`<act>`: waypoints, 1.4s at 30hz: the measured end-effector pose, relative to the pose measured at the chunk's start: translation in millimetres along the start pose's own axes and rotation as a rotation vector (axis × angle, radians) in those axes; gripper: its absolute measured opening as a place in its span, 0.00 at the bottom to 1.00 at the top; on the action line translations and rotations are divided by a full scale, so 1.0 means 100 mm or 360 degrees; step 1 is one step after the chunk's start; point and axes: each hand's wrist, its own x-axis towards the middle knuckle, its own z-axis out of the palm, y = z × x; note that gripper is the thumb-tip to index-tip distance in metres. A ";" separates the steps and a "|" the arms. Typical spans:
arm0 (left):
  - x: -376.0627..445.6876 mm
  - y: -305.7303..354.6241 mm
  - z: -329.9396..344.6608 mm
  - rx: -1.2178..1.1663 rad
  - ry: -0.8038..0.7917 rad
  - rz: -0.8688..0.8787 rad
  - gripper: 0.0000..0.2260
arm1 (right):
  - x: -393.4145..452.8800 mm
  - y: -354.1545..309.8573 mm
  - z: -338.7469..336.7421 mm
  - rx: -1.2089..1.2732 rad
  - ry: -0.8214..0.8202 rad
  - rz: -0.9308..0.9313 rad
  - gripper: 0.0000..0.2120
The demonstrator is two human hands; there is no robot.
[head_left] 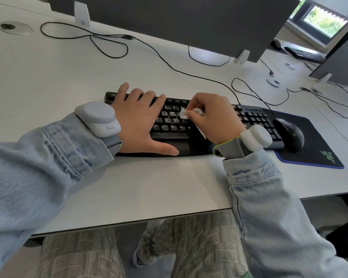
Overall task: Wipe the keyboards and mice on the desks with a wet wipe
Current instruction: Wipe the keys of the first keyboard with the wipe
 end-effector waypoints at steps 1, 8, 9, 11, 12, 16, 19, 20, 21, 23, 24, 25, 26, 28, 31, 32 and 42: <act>0.00 0.00 0.00 -0.0003 -0.0003 -0.0001 0.65 | 0.02 0.01 0.01 -0.0012 0.0022 0.0017 0.05; 0.00 0.00 0.01 0.0006 0.0007 0.0000 0.65 | 0.01 0.08 -0.08 0.0002 0.0284 0.0041 0.06; 0.00 0.00 0.01 0.0006 0.0006 0.0001 0.65 | 0.01 0.05 -0.08 0.0035 0.0271 0.0004 0.05; 0.01 0.00 0.00 0.0005 0.0003 0.0003 0.65 | 0.00 -0.02 -0.04 0.0056 0.0160 -0.0093 0.03; 0.01 0.00 0.00 0.0002 0.0003 0.0001 0.65 | 0.01 -0.03 -0.01 0.0043 0.0095 -0.0128 0.03; 0.00 0.00 0.00 0.0009 0.0009 0.0001 0.65 | 0.05 0.06 -0.03 -0.0116 0.0105 -0.0097 0.03; 0.00 0.00 0.00 0.0003 0.0004 0.0001 0.65 | 0.06 0.05 -0.05 -0.0023 0.0155 -0.0094 0.03; 0.00 0.00 0.00 -0.0001 0.0001 -0.0002 0.65 | 0.05 0.00 -0.04 0.0022 0.0127 -0.0129 0.02; 0.00 0.00 0.00 -0.0004 0.0001 -0.0004 0.65 | 0.05 -0.05 -0.01 0.0046 0.0089 -0.0168 0.02; 0.01 0.00 0.00 -0.0006 0.0008 -0.0006 0.64 | 0.04 -0.10 0.03 0.0034 0.0032 -0.0224 0.02; 0.00 0.00 0.00 -0.0005 0.0009 -0.0009 0.64 | 0.05 -0.10 0.04 0.0000 0.0025 -0.0230 0.03; 0.00 0.00 0.01 -0.0007 0.0009 -0.0010 0.64 | 0.07 -0.08 0.04 -0.0042 0.0035 -0.0224 0.03; 0.00 0.00 0.00 -0.0011 0.0010 -0.0012 0.64 | 0.08 -0.05 0.03 -0.0079 0.0055 -0.0216 0.03; 0.00 0.00 0.00 -0.0013 0.0016 -0.0012 0.65 | 0.09 0.00 0.00 -0.0131 0.0107 -0.0200 0.03; 0.00 0.01 0.00 -0.0006 0.0022 -0.0010 0.65 | 0.08 -0.03 0.00 -0.0046 0.0140 -0.0204 0.03; 0.00 0.01 0.00 -0.0002 0.0022 -0.0009 0.65 | 0.07 -0.06 0.01 -0.0001 0.0103 -0.0227 0.02; 0.01 0.01 0.00 0.0001 0.0007 -0.0015 0.65 | 0.08 -0.01 -0.01 -0.0029 0.0055 -0.0245 0.02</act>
